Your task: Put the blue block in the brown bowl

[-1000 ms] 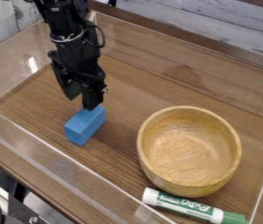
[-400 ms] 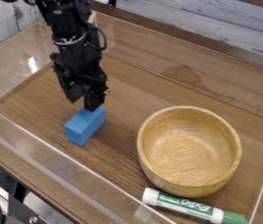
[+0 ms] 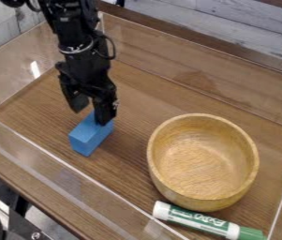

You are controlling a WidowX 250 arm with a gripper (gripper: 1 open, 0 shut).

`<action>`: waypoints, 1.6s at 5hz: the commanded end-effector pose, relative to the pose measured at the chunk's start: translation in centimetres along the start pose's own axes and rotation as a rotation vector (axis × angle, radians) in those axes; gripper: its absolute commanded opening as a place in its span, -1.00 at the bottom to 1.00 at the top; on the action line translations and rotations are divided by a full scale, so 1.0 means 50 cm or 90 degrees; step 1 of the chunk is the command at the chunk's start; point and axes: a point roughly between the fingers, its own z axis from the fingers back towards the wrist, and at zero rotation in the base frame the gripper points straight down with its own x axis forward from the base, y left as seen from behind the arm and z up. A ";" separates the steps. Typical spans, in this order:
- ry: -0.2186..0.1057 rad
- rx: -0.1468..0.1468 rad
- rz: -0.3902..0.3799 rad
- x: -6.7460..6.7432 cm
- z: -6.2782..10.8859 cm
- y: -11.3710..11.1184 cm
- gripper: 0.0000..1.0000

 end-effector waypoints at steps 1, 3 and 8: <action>-0.020 0.006 -0.007 0.013 0.007 -0.001 1.00; -0.018 0.001 -0.008 0.014 -0.013 -0.001 1.00; -0.009 0.011 -0.026 0.038 0.007 -0.004 -1.00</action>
